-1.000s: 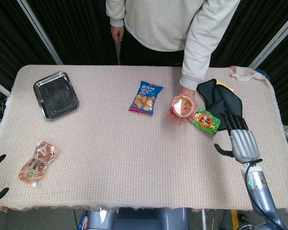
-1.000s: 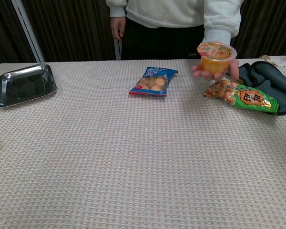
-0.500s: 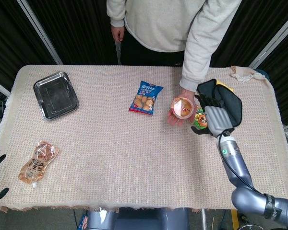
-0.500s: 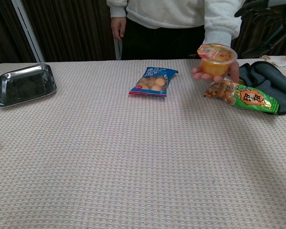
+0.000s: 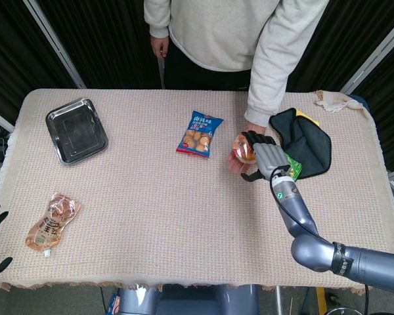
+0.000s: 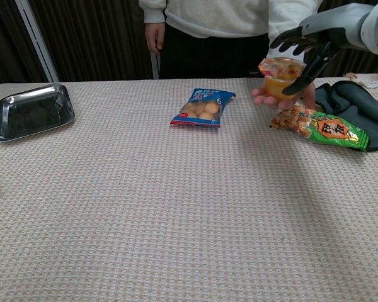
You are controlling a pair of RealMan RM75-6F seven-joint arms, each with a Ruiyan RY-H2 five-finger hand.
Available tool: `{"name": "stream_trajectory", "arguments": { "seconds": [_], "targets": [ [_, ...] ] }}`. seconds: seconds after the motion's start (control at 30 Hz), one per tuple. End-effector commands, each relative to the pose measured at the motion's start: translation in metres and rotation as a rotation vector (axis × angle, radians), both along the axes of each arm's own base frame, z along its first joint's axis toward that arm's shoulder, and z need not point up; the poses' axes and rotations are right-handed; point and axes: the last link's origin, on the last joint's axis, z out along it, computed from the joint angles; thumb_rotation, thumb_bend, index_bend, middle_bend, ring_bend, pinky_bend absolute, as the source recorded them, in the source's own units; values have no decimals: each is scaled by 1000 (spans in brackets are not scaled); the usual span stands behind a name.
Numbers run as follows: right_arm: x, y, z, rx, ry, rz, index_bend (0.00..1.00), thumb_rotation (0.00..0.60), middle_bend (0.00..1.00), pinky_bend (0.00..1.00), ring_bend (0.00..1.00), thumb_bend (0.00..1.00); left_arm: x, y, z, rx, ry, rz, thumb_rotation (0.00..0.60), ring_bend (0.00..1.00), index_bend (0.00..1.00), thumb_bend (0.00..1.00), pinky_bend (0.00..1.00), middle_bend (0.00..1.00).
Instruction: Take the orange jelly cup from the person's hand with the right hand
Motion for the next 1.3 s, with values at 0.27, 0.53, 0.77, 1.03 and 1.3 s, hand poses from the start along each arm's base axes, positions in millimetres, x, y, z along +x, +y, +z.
{"name": "stream_trajectory", "arguments": {
  "seconds": [0.27,0.53,0.77,1.03,1.3],
  "targets": [
    [-4,-10,-13,-29,4,-4,13,600,0,0,0,161,0,0,0,0,-4,-2,600,0,0,210,0,0],
    [-6,-15,-20,-66,1,3,70,600,7,7,0,162,0,0,0,-2,-10,-1,600,0,0,211,0,0],
    [-2,-17,-25,-149,-26,17,472,600,426,382,339,211,0,0,0,-4,-12,-1,600,0,0,210,0,0],
    [3,-14,-24,-218,-44,79,655,600,585,522,500,233,0,0,1,-5,-17,1,600,0,0,212,0,0],
    [12,-2,1,-259,-76,135,668,600,597,529,511,240,0,0,1,-5,-13,-2,600,0,0,210,0,0]
  ]
}}
